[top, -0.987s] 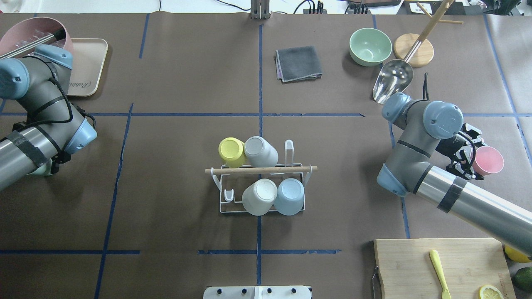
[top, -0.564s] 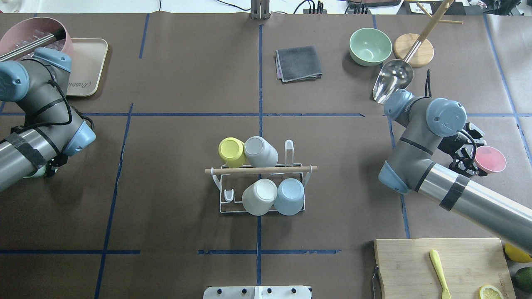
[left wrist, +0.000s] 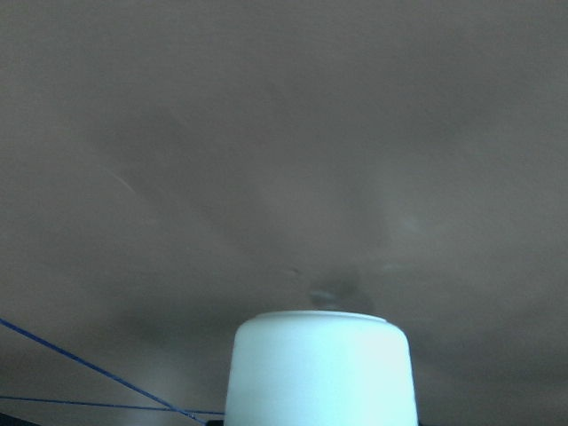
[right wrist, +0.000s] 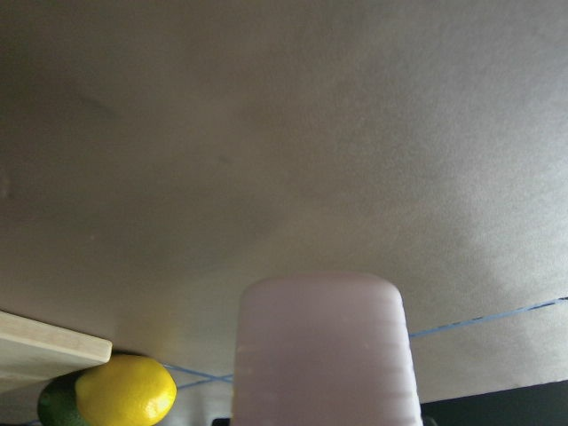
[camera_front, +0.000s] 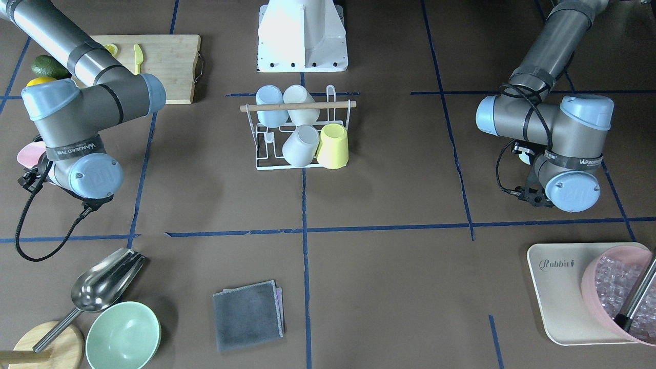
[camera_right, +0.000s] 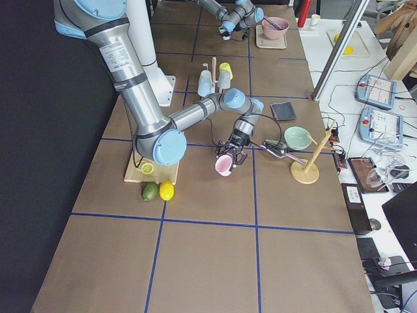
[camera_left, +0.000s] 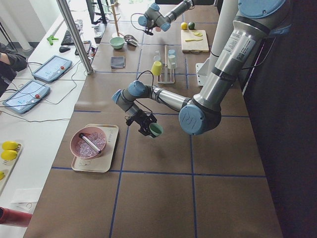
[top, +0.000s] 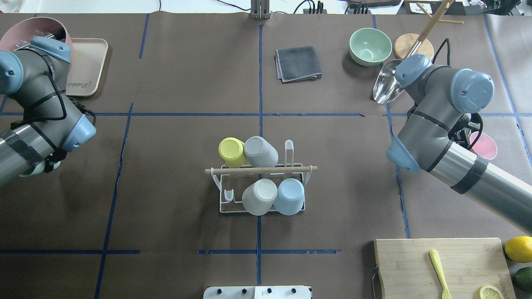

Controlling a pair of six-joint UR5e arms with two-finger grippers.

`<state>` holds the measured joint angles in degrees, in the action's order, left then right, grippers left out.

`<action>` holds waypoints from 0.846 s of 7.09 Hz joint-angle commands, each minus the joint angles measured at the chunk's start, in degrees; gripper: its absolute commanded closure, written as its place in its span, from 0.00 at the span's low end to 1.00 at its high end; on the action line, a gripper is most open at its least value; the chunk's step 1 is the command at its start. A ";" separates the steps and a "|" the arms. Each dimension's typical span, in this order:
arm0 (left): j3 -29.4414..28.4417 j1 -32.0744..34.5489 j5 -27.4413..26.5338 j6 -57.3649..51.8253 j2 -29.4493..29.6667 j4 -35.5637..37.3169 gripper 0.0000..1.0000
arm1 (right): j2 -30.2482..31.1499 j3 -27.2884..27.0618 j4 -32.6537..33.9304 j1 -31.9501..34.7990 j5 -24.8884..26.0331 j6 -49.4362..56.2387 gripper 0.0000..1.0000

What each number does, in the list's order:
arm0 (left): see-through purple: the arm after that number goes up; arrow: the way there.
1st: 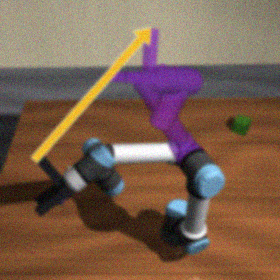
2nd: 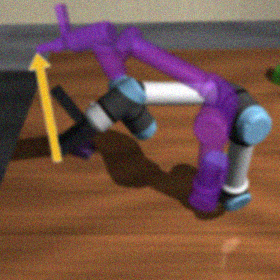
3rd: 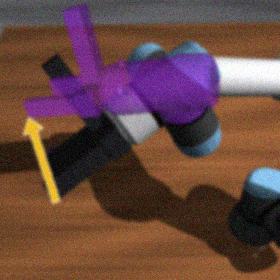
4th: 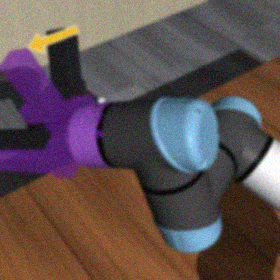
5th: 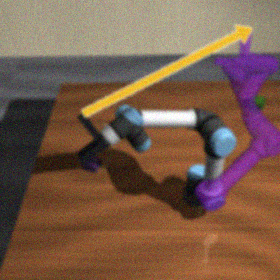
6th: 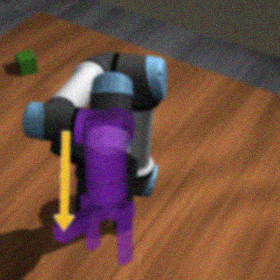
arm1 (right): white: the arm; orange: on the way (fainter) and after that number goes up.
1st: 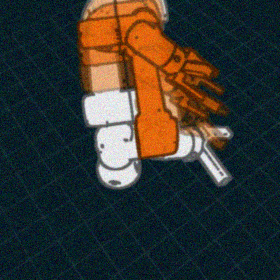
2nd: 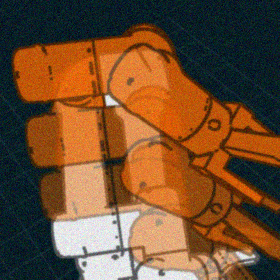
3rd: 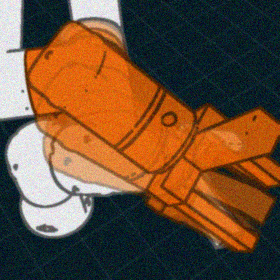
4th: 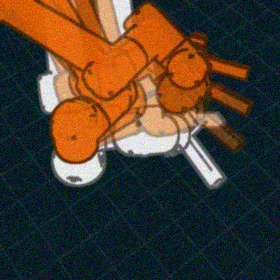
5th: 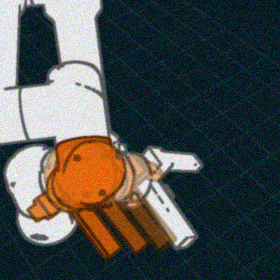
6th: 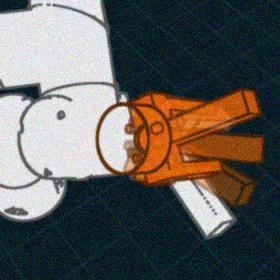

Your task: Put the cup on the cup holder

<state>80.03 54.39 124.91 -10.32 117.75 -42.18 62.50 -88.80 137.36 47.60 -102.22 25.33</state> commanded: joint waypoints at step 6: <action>20.51 3.26 -0.19 0.82 7.14 -10.59 0.93 | 2.00 -7.73 -50.39 5.93 -30.67 -21.43 0.87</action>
<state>100.05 57.46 124.81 -9.84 123.73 -47.44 63.48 -98.64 101.65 53.45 -130.50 9.38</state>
